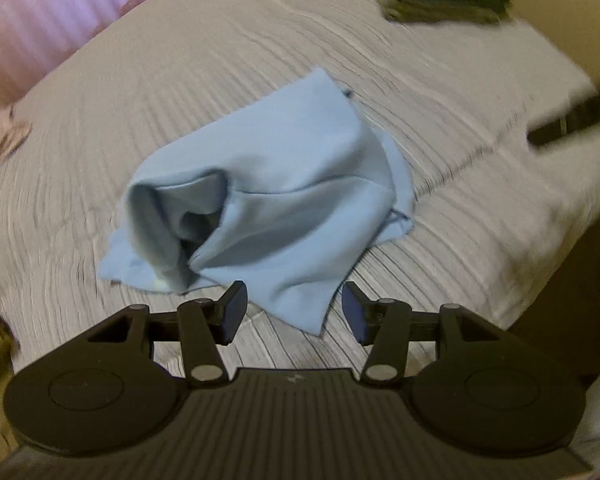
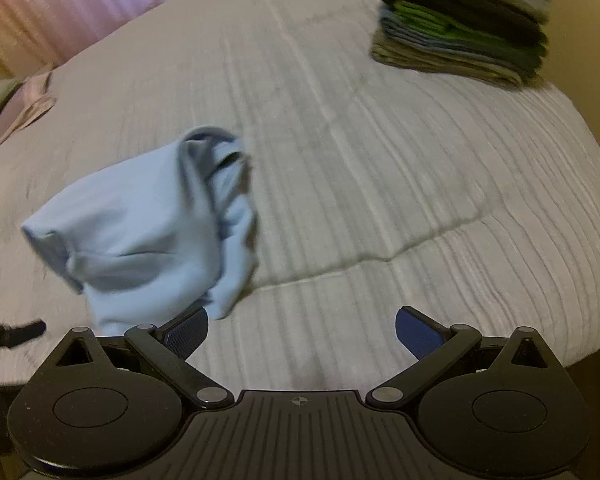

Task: Fold clothes
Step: 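Move both tools over the bunched sweatshirt toward its hem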

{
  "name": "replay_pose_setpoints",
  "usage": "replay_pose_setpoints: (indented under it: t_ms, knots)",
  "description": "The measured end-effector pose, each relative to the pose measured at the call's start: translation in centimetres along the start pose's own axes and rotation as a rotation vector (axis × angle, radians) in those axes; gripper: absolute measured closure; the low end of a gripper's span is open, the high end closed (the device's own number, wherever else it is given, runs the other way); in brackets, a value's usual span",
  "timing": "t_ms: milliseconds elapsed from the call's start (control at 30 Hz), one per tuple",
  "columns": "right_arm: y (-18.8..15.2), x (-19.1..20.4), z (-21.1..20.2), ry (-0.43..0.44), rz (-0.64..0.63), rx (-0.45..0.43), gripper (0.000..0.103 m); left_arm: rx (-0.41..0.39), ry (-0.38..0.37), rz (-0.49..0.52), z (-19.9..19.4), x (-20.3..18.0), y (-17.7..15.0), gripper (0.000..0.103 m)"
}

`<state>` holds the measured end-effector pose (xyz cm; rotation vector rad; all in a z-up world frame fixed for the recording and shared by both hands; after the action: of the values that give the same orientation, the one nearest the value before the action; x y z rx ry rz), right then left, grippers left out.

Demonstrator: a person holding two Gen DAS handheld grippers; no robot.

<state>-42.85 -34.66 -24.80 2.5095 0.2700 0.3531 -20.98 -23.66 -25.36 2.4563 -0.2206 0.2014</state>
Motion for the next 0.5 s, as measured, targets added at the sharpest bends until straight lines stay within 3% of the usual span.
replay_pose_setpoints:
  t_ms: [267,500]
  knots:
    - [-1.4,-5.0,1.2,-0.110,0.078,0.044,0.001,-0.018,0.000,0.252,6.9,-4.7,-3.2,0.055]
    - [-3.5,-5.1,2.5,-0.128,0.086,0.100,0.001,-0.083,0.049,0.428,12.1,-6.6,-4.5,0.055]
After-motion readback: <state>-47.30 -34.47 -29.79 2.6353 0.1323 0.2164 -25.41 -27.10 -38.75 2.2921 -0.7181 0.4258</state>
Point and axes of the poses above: each gripper's, at about its wrist camera, not at the fingertips, and z roughly the way its jaws point, x to its left, y to its top, the point moved 7 cm from there along z, roughly the way its jaws point, and after that the axes turned 15 degrees about -x, right-handed, at the moved point
